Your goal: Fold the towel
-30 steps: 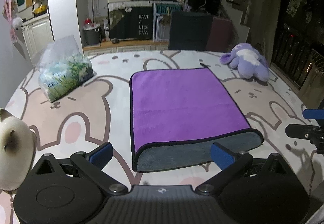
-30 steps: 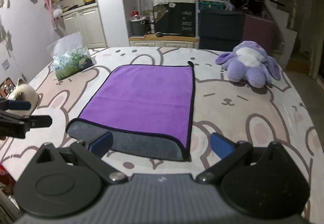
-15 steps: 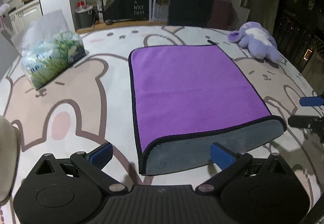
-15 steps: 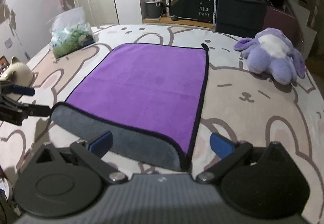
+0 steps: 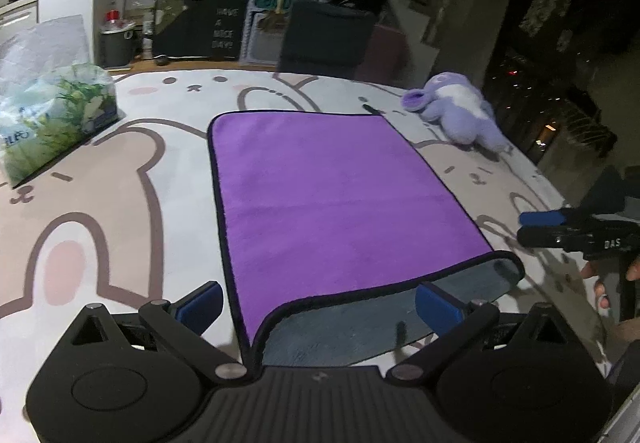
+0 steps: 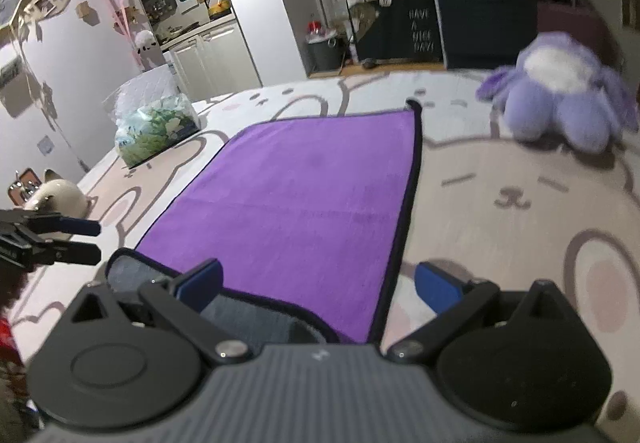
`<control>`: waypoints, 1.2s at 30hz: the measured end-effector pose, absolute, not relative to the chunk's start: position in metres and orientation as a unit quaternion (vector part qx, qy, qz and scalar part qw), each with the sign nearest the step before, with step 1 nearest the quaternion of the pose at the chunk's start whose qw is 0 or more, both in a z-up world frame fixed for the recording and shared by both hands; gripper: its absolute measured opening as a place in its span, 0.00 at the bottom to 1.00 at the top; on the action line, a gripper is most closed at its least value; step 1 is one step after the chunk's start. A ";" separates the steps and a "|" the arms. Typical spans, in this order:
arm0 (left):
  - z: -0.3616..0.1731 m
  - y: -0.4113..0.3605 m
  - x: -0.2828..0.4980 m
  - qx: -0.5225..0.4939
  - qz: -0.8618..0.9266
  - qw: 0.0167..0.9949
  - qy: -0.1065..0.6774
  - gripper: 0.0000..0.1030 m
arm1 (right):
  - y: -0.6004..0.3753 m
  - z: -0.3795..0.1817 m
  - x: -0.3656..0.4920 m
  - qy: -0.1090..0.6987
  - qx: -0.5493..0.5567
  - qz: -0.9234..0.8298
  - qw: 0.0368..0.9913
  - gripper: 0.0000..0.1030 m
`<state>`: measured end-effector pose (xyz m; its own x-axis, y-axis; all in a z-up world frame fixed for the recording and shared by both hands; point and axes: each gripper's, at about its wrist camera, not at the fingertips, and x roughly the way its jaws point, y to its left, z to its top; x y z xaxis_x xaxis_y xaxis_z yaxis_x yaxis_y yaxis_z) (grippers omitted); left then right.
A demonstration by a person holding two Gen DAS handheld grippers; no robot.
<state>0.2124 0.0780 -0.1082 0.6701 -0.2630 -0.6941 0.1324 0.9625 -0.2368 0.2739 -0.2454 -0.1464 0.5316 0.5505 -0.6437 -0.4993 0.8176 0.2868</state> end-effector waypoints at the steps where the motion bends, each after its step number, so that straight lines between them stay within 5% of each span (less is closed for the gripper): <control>1: -0.110 0.080 0.214 -0.089 -0.115 0.908 0.392 0.98 | -0.247 -0.148 0.277 0.389 0.040 0.306 0.868 1.00; 3: -0.113 0.084 0.216 -0.101 -0.125 0.904 0.397 0.96 | -0.248 -0.151 0.281 0.403 0.053 0.313 0.858 0.97; 13: -0.133 0.109 0.225 -0.150 -0.132 0.881 0.429 0.58 | -0.249 -0.165 0.286 0.450 0.045 0.323 0.831 0.50; 16: -0.137 0.113 0.223 -0.159 -0.136 0.874 0.438 0.49 | -0.249 -0.167 0.283 0.455 0.040 0.339 0.823 0.43; 23: -0.140 0.112 0.219 -0.149 -0.151 0.866 0.454 0.37 | -0.245 -0.172 0.278 0.472 0.020 0.352 0.808 0.33; 36: -0.146 0.107 0.221 -0.119 -0.144 0.856 0.481 0.11 | -0.251 -0.176 0.276 0.479 -0.002 0.334 0.812 0.31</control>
